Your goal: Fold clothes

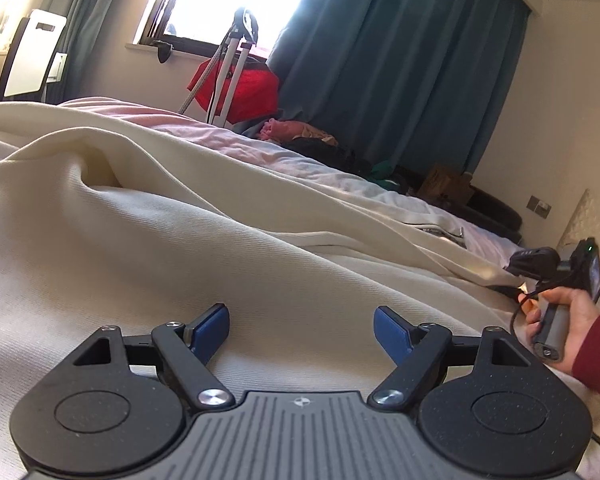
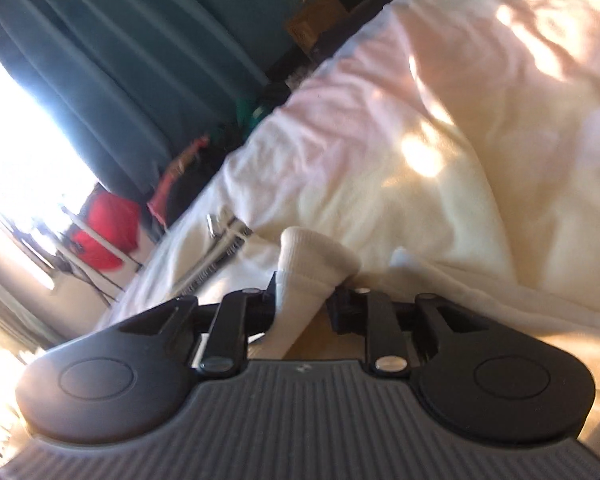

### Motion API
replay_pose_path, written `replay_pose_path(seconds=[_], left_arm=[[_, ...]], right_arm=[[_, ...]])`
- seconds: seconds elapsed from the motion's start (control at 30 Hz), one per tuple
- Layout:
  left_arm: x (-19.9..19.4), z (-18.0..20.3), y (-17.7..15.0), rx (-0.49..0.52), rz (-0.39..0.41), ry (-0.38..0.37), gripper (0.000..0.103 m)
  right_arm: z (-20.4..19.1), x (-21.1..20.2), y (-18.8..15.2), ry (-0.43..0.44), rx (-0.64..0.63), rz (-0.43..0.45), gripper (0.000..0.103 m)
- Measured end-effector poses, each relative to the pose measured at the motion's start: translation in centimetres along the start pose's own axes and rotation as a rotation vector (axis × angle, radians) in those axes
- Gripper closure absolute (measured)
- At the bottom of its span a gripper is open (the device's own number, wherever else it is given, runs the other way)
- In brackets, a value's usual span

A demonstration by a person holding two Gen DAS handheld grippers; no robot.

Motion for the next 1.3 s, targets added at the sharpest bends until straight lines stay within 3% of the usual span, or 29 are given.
replay_pose_path(seconds=[0.03,0.07,0.1,0.3,0.53,0.67,0.8,1.17,1.3], left_arm=[[0.0,0.0,0.1,0.001,-0.001,0.01,0.022],[0.1,0.0,0.1,0.001,-0.002,0.022,0.022],[0.1,0.0,0.2,-0.001,-0.002,0.032,0.022],[-1.4,-0.1,0.3,-0.004,0.012,0.138,0.022],[-6.6,-2.7,1.5,-0.151,0.022,0.21,0.021],[-9.6,-4.3,2.2,-0.241,0.026,0.244,0.02],[-12.7,-5.9,2.9,-0.33,0.03,0.278,0.019],[-22.4,-21.8,3.2,-0.887,-0.013,0.403,0.01],[-22.8,-25.4,1.7,-0.995,-0.032,0.425,0.01]], right_arm=[[-0.6,-0.7,-0.4,-0.024,-0.016,0.0,0.046],[-1.1,-1.5,-0.7,-0.026,-0.048,-0.008,0.023],[-1.9,-2.3,-1.2,-0.035,-0.096,-0.016,0.014],[-7.4,-8.4,-4.6,-0.111,-0.388,-0.039,0.016],[-11.5,-17.4,-10.5,-0.016,-0.59,-0.088,0.016],[-11.9,-19.5,-12.3,-0.021,-0.602,-0.102,0.016],[-11.8,-19.7,-12.6,-0.103,-0.61,-0.091,0.016],[-9.9,-20.0,-10.9,-0.151,-0.537,-0.08,0.016],[-9.9,-20.1,-10.7,-0.167,-0.532,-0.066,0.016]])
Point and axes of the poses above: each gripper's, at about its wrist camera, not at the fingertips, and x roughly the way its jaws point, z to its right, y to its top, the point moved 2 cm from there along x, roughly the way its jaws point, and after that the axes turned 12 degrees about -z, right-handed, at the moved point
